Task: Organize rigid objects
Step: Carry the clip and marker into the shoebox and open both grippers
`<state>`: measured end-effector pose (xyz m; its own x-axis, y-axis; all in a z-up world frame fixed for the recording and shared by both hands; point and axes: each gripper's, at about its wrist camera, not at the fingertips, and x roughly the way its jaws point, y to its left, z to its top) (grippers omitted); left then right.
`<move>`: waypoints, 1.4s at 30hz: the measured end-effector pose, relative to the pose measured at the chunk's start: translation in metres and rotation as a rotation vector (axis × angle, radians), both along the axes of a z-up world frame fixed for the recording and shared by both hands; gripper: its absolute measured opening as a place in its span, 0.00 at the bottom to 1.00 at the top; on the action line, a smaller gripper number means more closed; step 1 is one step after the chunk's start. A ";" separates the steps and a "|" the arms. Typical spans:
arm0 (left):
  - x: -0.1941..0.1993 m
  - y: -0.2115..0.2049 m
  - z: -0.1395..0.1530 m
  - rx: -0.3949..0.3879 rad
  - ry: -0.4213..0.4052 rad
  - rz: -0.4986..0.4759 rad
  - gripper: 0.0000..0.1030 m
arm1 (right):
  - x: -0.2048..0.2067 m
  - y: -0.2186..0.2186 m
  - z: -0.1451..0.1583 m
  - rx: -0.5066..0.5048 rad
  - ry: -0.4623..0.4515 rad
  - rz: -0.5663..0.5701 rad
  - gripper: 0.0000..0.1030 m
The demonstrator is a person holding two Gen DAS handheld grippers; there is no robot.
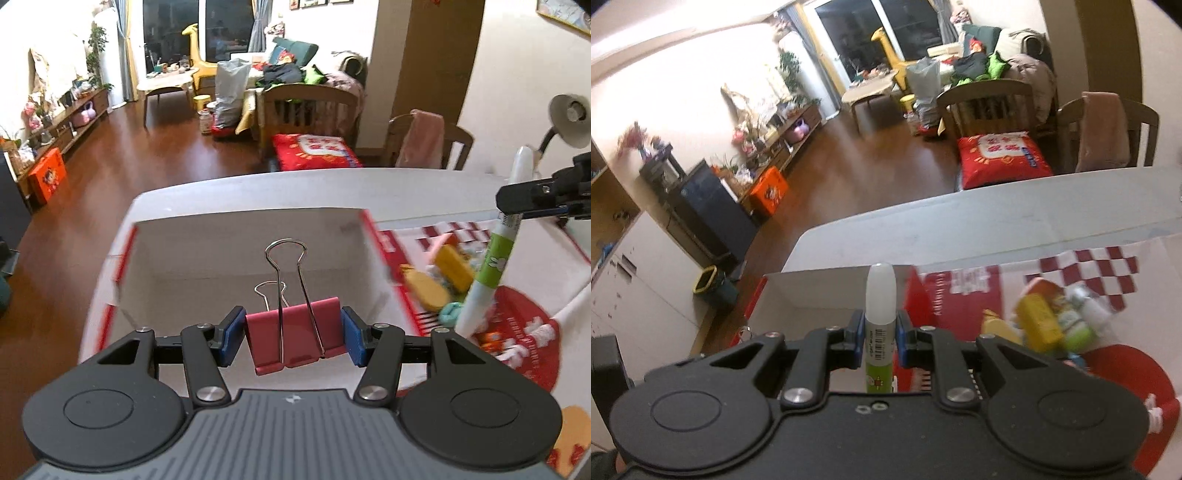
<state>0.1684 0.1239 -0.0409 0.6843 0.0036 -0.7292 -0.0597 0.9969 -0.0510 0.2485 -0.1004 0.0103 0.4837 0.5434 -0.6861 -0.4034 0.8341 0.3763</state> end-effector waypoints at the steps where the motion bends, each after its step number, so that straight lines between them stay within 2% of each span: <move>1: 0.003 0.008 -0.002 0.002 0.011 0.003 0.53 | 0.002 0.010 -0.003 -0.014 0.001 0.009 0.15; 7: 0.026 0.049 -0.025 0.009 0.086 0.008 0.53 | 0.009 0.068 -0.025 -0.091 0.052 0.074 0.15; 10: 0.033 0.060 -0.039 0.024 0.114 0.003 0.53 | 0.018 0.088 -0.047 -0.137 0.116 0.093 0.15; 15: 0.047 0.065 -0.057 0.044 0.170 -0.021 0.53 | 0.032 0.114 -0.070 -0.187 0.217 0.124 0.15; 20: 0.068 0.070 -0.067 0.018 0.221 -0.054 0.53 | 0.040 0.142 -0.088 -0.230 0.249 0.118 0.15; 23: 0.078 0.068 -0.076 0.032 0.260 -0.075 0.53 | 0.044 0.156 -0.096 -0.261 0.247 0.117 0.15; 26: 0.084 0.068 -0.085 0.041 0.291 -0.087 0.53 | 0.047 0.163 -0.111 -0.285 0.276 0.106 0.15; 33: 0.081 0.074 -0.094 -0.002 0.307 -0.082 0.53 | 0.042 0.161 -0.130 -0.326 0.328 0.104 0.16; 37: 0.081 0.076 -0.092 -0.018 0.295 -0.065 0.53 | 0.036 0.157 -0.129 -0.325 0.339 0.110 0.16; 42: 0.078 0.082 -0.086 -0.036 0.283 -0.039 0.53 | 0.024 0.147 -0.111 -0.301 0.316 0.136 0.17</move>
<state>0.2463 0.2056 -0.1267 0.4529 -0.0481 -0.8902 -0.0388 0.9965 -0.0736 0.2725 0.0469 -0.1007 0.1629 0.3417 -0.9256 -0.4211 0.8725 0.2480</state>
